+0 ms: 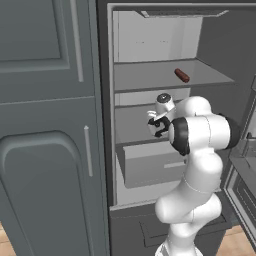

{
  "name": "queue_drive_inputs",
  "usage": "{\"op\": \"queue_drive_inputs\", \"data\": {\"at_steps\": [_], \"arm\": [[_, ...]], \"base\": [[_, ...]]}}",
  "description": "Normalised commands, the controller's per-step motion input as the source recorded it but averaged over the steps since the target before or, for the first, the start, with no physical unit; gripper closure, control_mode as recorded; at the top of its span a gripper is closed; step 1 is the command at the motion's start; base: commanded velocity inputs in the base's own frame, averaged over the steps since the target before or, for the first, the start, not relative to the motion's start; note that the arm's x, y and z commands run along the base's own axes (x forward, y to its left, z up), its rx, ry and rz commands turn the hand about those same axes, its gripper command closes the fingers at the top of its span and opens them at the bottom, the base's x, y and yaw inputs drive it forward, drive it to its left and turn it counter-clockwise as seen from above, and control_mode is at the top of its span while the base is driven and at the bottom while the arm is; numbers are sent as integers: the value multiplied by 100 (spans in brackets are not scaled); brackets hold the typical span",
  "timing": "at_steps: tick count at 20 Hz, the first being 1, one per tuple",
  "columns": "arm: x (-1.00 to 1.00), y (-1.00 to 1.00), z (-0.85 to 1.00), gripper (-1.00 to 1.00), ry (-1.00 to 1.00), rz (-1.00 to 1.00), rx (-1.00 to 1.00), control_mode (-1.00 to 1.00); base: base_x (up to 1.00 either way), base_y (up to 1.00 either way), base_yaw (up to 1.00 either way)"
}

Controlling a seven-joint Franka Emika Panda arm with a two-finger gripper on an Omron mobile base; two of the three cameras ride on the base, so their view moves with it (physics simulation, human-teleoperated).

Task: Retrieve the sausage and cheese from the fridge and place them on the cutting board on the counter.

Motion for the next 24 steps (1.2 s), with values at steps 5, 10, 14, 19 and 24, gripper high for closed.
{"op": "queue_drive_inputs", "data": {"at_steps": [5,10,14,19,24], "arm": [[-52,0,26,100,-4,1,3,-100],[-92,0,54,100,-2,0,1,-100],[-100,0,50,100,0,0,0,-100],[-100,4,63,100,0,6,0,-100],[-100,13,72,100,0,15,0,-100]], "base": [[0,0,0],[0,0,0],[0,0,0],[0,0,0],[0,0,0]]}}
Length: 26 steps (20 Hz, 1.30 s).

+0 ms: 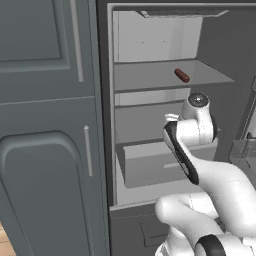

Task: Retrieve the sausage and cheese from the fridge and place them on the cutting board on the counter.

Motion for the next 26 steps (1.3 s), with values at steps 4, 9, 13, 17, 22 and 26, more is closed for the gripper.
{"op": "queue_drive_inputs", "data": {"at_steps": [4,9,13,17,22,26], "arm": [[-100,18,84,100,4,16,0,-100],[-93,11,82,100,7,15,-3,-100],[-63,12,71,100,6,16,-6,-100],[-44,12,59,100,3,18,-6,-100],[-56,10,46,100,0,8,-7,-100],[-38,27,14,100,0,1,-4,-100]], "base": [[0,0,0],[0,0,0],[0,0,0],[0,0,0],[0,0,0],[0,0,0]]}}
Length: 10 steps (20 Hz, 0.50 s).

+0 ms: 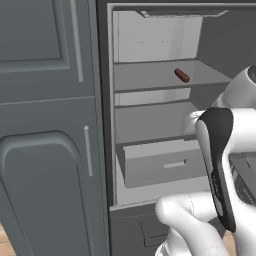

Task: Retrieve the sausage and cheese from the fridge and place them on the cutting board on the counter.

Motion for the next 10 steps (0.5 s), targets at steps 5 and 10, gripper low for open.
{"op": "queue_drive_inputs", "data": {"at_steps": [5,10], "arm": [[-14,38,0,100,-1,0,-3,-100],[-19,5,17,100,-3,0,0,-100]], "base": [[0,0,0],[0,0,0]]}}
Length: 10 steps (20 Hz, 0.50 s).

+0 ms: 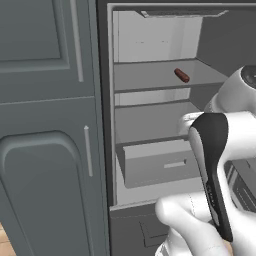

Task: Retrieve the sausage and cheese from the fridge and place them on the cutting board on the counter.

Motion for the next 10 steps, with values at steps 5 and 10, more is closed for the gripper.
{"op": "queue_drive_inputs", "data": {"at_steps": [5,10], "arm": [[-27,0,0,100,-3,0,0,-100],[-15,0,0,100,0,0,0,-100]], "base": [[0,0,0],[0,0,0]]}}
